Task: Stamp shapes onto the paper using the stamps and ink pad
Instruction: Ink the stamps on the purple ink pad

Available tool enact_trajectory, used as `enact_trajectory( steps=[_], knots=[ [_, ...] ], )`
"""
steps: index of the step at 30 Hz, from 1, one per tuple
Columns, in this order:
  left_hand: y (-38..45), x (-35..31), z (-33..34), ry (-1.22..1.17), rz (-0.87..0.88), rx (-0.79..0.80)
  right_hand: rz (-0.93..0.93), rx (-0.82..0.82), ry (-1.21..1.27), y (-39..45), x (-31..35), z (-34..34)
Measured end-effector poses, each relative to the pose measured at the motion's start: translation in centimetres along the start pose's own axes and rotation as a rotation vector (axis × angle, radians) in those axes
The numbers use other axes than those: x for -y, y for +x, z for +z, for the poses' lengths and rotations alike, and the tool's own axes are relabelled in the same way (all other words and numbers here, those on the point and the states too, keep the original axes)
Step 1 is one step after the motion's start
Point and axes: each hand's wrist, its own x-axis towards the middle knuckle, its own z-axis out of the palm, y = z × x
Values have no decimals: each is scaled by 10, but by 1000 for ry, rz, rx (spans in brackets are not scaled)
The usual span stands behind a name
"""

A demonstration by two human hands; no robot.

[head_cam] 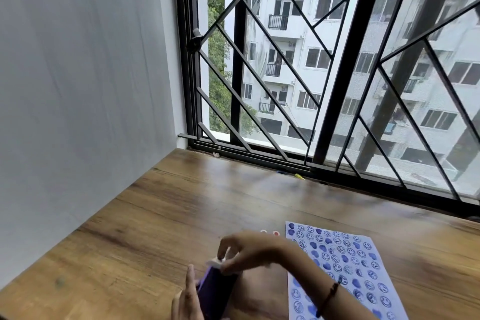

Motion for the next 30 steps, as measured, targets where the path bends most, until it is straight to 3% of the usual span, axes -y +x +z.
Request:
enact_trajectory(
  steps=[1, 3, 8, 11, 15, 22, 30],
  knots=[
    [-1, -3, -2, 24, 85, -26, 38, 37, 102, 3, -2, -9],
    [-6, -5, -4, 71, 69, 11, 83, 37, 210, 8, -8, -23],
    [-3, -8, -12, 278, 263, -15, 123, -297, -203, 26, -30, -33],
    [-4, -3, -2, 287, 255, -94, 144, -362, -175, 28, -38, -24],
    [-6, 0, 4, 326, 205, -57, 167, -452, -241, 13, -40, -13],
    [-6, 6, 2, 411, 273, -50, 319, -388, -347, -24, -40, 21],
    [-12, 5, -1, 345, 353, -158, 333, -563, -301, -17, -46, 38]
  ],
)
